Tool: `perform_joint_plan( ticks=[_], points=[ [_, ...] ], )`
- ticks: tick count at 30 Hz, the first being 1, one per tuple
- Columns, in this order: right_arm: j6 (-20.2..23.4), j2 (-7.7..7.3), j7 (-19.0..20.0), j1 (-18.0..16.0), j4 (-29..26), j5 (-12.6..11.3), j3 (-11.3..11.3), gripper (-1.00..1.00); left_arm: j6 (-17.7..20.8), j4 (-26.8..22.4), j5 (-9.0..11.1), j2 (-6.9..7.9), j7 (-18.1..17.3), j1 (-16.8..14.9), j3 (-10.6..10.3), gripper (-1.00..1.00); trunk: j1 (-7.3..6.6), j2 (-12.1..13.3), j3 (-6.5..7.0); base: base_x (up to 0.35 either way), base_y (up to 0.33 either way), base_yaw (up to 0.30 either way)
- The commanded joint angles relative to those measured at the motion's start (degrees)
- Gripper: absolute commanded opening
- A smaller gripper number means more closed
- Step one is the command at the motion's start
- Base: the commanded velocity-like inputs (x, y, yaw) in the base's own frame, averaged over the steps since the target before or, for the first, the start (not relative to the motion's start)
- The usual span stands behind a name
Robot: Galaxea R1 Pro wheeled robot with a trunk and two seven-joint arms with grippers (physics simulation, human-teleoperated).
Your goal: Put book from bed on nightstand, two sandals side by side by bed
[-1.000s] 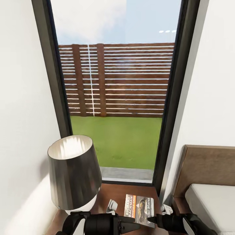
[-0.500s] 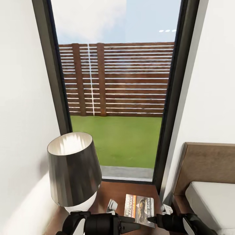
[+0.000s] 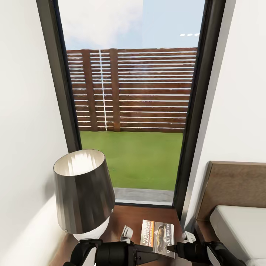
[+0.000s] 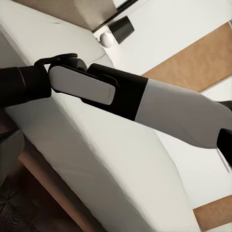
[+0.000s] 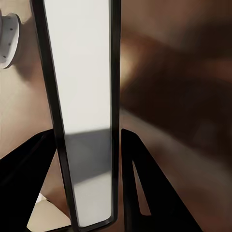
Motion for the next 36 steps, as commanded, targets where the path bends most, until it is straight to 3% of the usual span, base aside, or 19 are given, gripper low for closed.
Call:
perform_joint_plan(
  ticks=[1,6,13,23,33,36],
  points=[
    [0.4,0.04,0.3,0.0,-0.1,0.4,-0.5,-1.0,0.3,0.0,0.2,0.0,0.0,0.0,0.0,1.0,-0.01,0.0,-0.06,0.0,0.0,0.0],
    [0.4,0.0,0.3,0.0,-0.1,0.4,-0.5,-1.0,0.4,0.0,0.2,0.0,0.0,0.0,-0.1,1.0,-0.01,0.0,-0.06,0.0,0.0,0.0],
    [0.4,0.0,0.3,0.0,-0.1,0.4,-0.5,-1.0,0.4,-0.1,0.2,0.0,-0.1,0.0,-0.2,1.0,1.53,-2.8,-1.32,0.0,0.0,0.0],
    [0.4,-0.02,0.3,0.0,-0.1,0.4,-0.5,-1.0,0.4,-0.1,0.2,0.0,-0.1,0.0,-0.2,1.0,1.53,-2.8,-1.32,0.0,0.0,0.0],
    [0.4,0.01,0.3,0.0,-0.1,0.4,-0.5,-1.0,0.3,-0.3,0.2,0.0,-0.1,0.0,-0.2,1.0,3.72,-6.8,-3.11,0.0,0.0,0.0],
    [0.4,0.02,0.3,0.0,-0.1,0.4,-0.5,-1.0,0.3,-0.3,0.2,0.0,-0.1,0.1,-0.2,1.0,3.72,-6.8,-3.11,0.0,0.0,0.0]
  ],
)
